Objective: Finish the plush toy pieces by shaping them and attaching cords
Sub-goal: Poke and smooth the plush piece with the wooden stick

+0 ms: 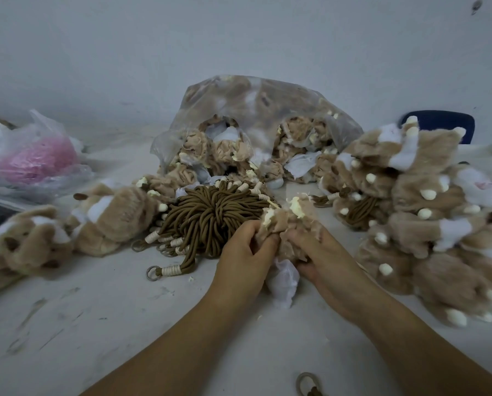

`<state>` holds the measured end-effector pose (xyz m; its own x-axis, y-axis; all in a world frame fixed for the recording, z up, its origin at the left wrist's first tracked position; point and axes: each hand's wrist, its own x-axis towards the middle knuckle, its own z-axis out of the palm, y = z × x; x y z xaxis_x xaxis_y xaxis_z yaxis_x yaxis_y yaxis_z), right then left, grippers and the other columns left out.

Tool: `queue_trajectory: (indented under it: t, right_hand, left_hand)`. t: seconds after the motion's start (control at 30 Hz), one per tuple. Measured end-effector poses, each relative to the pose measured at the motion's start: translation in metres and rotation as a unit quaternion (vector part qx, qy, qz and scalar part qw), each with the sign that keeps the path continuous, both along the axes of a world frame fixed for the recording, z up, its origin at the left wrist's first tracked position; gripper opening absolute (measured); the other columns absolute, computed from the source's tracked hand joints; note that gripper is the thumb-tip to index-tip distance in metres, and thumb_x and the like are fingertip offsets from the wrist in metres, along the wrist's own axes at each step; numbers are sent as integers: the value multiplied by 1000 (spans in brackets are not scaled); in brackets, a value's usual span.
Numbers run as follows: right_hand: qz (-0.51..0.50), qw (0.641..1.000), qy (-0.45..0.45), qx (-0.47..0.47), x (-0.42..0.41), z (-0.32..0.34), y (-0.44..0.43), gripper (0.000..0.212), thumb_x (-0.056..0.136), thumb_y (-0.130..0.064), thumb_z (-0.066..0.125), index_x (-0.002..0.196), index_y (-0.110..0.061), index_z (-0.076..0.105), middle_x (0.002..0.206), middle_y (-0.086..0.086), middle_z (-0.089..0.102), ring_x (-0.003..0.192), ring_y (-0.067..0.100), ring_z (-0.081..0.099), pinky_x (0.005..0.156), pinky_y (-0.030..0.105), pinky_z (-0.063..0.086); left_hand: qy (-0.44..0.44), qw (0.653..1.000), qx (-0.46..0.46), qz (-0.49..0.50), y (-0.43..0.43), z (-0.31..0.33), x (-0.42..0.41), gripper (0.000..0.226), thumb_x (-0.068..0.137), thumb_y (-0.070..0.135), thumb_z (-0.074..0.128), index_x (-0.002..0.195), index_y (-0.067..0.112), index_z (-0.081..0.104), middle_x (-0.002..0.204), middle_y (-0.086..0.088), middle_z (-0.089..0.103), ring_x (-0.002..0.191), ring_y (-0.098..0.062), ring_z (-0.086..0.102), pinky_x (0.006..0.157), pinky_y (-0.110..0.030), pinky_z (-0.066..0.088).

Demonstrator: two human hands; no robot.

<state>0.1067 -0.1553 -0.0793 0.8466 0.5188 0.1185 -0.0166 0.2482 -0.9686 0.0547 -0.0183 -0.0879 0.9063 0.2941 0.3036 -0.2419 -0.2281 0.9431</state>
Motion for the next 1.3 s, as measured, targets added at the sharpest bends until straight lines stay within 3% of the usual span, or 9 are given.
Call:
queue_trajectory:
  t: [0.1,0.23,0.37,0.5,0.6,0.7,0.9,1.03,1.3]
  right_hand:
    - [-45,998,-36,-36,1,-3,0,27,95,-25,54,116,-13,65,107,7,72,102,21,68,87,34,56]
    - [-152,975,-68,-147,2,-8,-2,21,97,-15,49,104,-22,67,93,-4,75,86,9,71,75,23,57]
    - [-142,975,-44,-165,-1,-9,1,24,98,-18,46,105,-19,69,95,-2,75,91,14,70,87,36,55]
    - [-123,978,-53,-160,-4,-5,2,25,98,-14,45,102,-19,69,95,-3,75,92,12,69,85,31,55]
    - [-138,975,-61,-162,-6,-7,4,19,98,-16,48,103,-18,66,99,2,73,93,14,68,77,24,55]
    - [-169,978,-21,-124,-3,-8,4,15,95,-17,52,100,-12,66,93,9,71,86,21,66,83,39,53]
    - [-181,979,-21,-92,-2,-5,1,26,90,-21,58,85,4,57,74,14,59,72,21,53,69,40,47]
    - [-156,975,-74,-142,-6,-4,2,31,91,-19,57,60,-23,56,56,-6,51,54,5,43,51,17,39]
    - [-181,974,-55,-126,-8,2,0,35,87,-28,57,83,5,46,65,12,46,65,17,41,55,28,38]
  left_hand:
    - [-8,1000,-16,-21,1,0,-1,22,96,18,60,86,37,67,80,8,70,73,-3,65,63,-15,50]
    - [48,985,-157,-43,1,3,4,28,96,11,58,81,32,69,66,1,65,58,-7,59,54,-22,48]
    - [63,939,-316,-119,6,4,9,13,98,6,52,87,12,51,46,7,40,35,-3,28,36,-17,26]
    - [61,854,-461,-233,9,7,6,8,85,10,54,93,9,54,46,6,39,30,-2,27,32,-12,22]
    - [71,872,-419,-243,11,7,7,6,83,13,54,88,10,56,42,5,36,33,-3,27,37,-16,21]
    - [87,911,-338,-219,5,5,8,12,74,10,65,78,12,53,50,3,44,48,-10,36,49,-21,35]
    - [60,971,-214,-88,1,-9,11,29,84,7,70,106,19,55,66,8,63,58,-4,58,54,-20,47]
    - [63,973,-211,-68,6,-7,12,40,77,27,67,116,29,59,67,4,62,53,-7,51,47,-22,41]
    - [83,933,-296,-186,0,-1,7,12,80,27,68,83,15,70,70,-3,60,58,-8,52,52,-19,43]
